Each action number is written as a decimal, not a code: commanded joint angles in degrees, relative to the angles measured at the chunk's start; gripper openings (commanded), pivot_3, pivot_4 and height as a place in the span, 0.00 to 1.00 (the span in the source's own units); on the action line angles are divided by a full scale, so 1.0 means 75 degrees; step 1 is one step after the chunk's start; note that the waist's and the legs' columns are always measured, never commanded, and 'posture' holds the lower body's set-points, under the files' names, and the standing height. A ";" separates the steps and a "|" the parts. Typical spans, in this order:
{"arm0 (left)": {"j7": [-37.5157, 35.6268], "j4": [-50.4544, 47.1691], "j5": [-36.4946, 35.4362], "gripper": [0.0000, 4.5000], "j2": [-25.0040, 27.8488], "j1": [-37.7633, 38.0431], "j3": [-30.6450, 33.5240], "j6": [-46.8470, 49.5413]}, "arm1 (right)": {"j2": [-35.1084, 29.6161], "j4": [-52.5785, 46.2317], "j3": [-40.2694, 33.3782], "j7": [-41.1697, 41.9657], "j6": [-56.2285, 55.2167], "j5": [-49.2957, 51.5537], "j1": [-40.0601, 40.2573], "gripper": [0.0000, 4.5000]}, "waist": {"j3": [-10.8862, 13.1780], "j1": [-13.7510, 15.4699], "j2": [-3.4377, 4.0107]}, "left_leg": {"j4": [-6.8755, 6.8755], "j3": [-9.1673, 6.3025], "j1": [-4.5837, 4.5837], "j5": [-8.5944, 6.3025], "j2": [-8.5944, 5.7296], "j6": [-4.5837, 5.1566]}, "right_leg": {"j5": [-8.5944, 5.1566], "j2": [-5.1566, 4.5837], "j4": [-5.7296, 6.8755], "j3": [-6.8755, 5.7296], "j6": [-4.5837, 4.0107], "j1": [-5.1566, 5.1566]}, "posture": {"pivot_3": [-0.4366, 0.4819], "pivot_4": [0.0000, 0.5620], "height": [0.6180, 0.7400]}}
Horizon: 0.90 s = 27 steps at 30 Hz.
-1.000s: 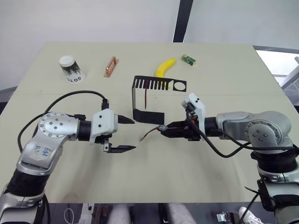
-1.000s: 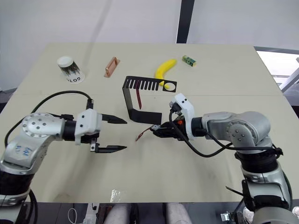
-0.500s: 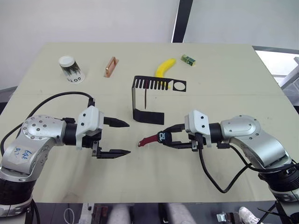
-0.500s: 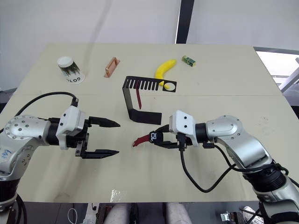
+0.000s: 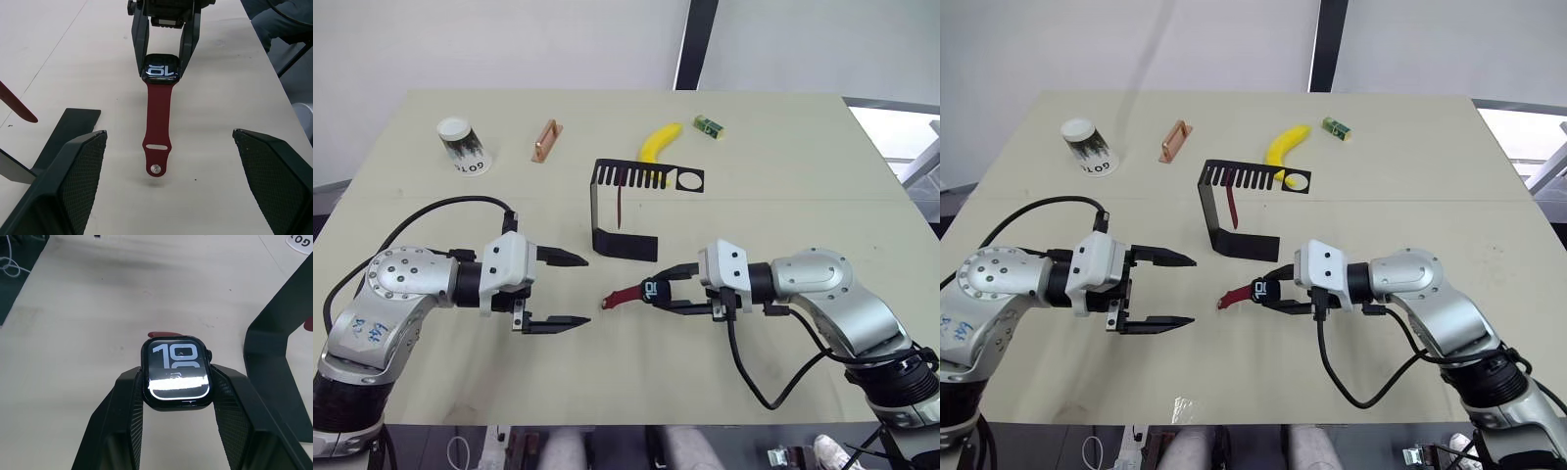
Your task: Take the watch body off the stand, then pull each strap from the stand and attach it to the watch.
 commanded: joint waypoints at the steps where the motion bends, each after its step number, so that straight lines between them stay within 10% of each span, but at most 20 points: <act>1: -0.0061 0.0213 -0.0026 0.99 0.0232 0.0496 0.0635 -0.0201 | 0.0427 -0.0345 -0.0009 -0.0064 0.0306 0.0326 -0.0207 0.34 | 0.0000 -0.0016 0.0000 | 0.0000 0.0000 0.0001 0.0000 0.0001 0.0000 | 0.0000 0.0000 0.0001 0.0000 0.0000 0.0000 | 0.48 0.27 1.00; 9: -0.0151 0.0141 -0.0359 0.99 0.0279 0.1996 0.1812 -0.0329 | 0.1132 0.0608 0.0834 -0.0125 -0.0215 -0.0768 0.0065 0.34 | -0.0001 -0.0098 -0.0001 | -0.0001 -0.0019 0.0005 -0.0001 -0.0004 0.0000 | 0.0000 -0.0008 0.0006 -0.0009 0.0000 0.0006 | 0.48 0.27 1.00; 21: -0.0582 0.0580 0.0081 0.99 0.0366 0.1999 0.1372 -0.1190 | 0.1183 0.1303 0.1271 -0.0108 -0.0823 -0.1846 0.0293 0.34 | -0.0001 -0.0155 -0.0002 | 0.0001 -0.0026 0.0010 -0.0002 -0.0008 0.0001 | 0.0000 -0.0006 0.0011 -0.0014 0.0000 0.0009 | 0.48 0.27 1.00; 27: -0.0428 0.0466 0.0028 1.00 0.0176 0.1667 0.1026 -0.1129 | 0.0654 0.0872 0.0857 0.0333 -0.0832 -0.1514 0.0368 1.00 | -0.0001 -0.0147 -0.0002 | 0.0002 -0.0025 0.0011 -0.0002 -0.0010 0.0001 | 0.0000 -0.0008 0.0021 -0.0014 0.0000 0.0010 | 0.48 0.27 1.00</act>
